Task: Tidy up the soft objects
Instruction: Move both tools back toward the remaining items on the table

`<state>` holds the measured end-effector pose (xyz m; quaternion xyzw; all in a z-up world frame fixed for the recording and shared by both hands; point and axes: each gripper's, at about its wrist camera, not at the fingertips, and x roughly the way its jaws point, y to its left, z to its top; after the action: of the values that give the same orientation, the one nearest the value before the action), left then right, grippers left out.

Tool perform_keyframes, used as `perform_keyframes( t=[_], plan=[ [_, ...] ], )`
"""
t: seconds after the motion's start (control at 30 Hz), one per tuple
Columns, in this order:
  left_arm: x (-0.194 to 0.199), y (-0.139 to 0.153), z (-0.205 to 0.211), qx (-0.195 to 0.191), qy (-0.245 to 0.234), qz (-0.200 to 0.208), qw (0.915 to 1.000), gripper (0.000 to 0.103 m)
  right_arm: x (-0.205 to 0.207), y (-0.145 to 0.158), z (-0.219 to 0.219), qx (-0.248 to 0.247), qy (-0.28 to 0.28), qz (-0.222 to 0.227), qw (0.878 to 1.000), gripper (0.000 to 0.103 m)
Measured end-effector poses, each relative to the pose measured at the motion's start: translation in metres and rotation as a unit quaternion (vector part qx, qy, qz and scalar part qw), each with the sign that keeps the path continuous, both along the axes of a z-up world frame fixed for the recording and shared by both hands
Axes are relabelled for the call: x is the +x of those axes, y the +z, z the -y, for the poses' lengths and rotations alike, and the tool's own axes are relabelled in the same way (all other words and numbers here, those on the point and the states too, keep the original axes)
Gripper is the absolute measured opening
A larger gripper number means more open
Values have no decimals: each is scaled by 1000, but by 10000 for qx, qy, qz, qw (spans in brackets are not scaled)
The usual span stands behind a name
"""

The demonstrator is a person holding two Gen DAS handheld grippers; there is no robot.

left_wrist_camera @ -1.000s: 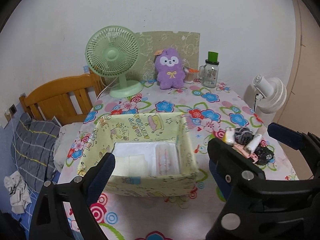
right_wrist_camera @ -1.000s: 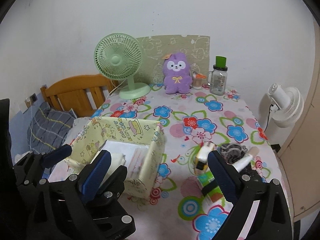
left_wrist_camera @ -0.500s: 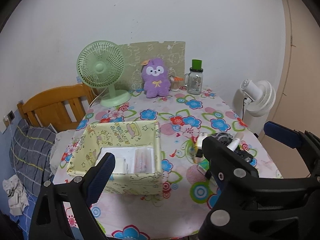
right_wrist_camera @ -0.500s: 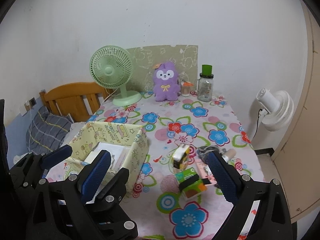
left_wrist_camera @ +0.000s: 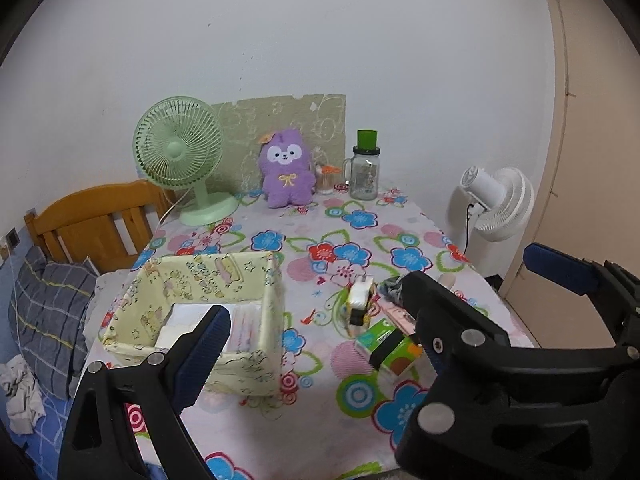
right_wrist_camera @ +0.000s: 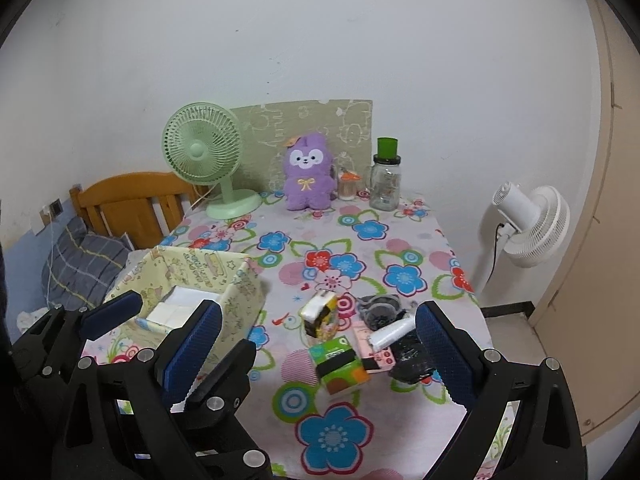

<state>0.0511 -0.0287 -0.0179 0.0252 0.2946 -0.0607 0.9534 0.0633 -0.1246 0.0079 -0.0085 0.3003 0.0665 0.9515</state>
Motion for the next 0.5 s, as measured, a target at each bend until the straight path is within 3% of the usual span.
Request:
perform_keyframes(
  t=[0.5],
  plan=[
    [18, -26, 27, -86, -218, -187, 9996, 96, 11, -26, 36, -69, -309, 8, 9995, 99]
  ],
)
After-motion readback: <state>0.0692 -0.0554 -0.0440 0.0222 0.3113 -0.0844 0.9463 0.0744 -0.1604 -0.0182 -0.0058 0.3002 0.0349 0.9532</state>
